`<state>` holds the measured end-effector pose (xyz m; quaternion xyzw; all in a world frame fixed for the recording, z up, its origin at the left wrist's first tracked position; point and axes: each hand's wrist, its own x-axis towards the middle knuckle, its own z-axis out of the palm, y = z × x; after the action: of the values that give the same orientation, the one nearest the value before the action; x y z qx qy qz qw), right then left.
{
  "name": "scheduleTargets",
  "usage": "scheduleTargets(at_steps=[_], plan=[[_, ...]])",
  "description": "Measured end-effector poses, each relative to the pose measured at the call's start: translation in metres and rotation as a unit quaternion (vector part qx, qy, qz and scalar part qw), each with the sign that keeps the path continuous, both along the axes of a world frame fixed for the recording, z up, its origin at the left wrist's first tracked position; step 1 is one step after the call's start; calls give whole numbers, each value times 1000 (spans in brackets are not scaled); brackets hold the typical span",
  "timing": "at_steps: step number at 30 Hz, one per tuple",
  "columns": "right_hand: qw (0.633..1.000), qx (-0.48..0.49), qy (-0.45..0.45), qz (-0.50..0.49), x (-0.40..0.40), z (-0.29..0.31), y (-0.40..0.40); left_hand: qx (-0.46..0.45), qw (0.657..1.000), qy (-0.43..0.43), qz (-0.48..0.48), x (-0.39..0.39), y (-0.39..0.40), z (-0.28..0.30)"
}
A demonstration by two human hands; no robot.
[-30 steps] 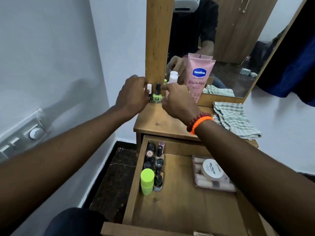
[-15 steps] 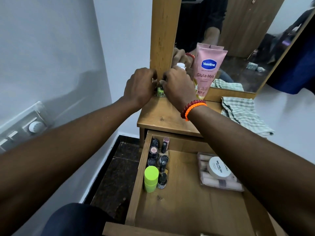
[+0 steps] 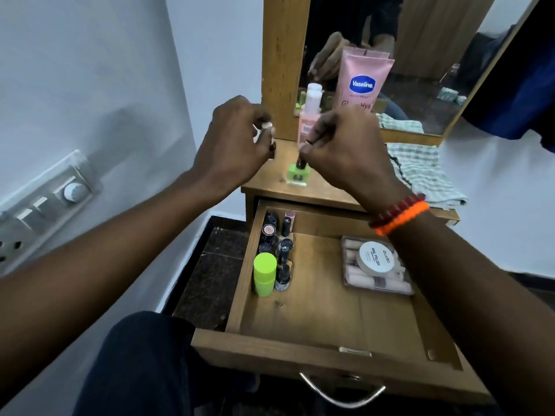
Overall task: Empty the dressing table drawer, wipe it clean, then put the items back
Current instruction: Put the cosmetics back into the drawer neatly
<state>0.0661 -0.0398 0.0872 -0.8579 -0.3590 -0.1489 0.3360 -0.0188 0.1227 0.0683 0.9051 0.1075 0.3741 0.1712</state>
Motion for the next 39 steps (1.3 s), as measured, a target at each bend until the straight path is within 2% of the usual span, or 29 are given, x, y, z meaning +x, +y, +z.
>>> scheduleTargets(at_steps=[4,7,11,17,23,28,39], plan=[[996,-38,83,-7,-49,-8,-51,-56,996,8,-68,-78,-35,13],[988,-68,142,-1,-76,-36,-71,-81,986,66,-128,-123,-63,1],[979,-74,188,24,-101,-77,-75,-73,974,145,-157,-153,-85,-39],[979,-53,194,37,-115,-112,-62,-50,967,228,-102,-155,-85,-83],[976,-62,203,45,-116,-122,-57,-69,961,263,-45,-145,-84,-85],[975,-71,205,37,-117,-122,-57,-69,944,324,-11,-138,-85,-87],[969,-64,235,38,-117,-120,-60,-55,942,331,-8,-133,-83,-86]])
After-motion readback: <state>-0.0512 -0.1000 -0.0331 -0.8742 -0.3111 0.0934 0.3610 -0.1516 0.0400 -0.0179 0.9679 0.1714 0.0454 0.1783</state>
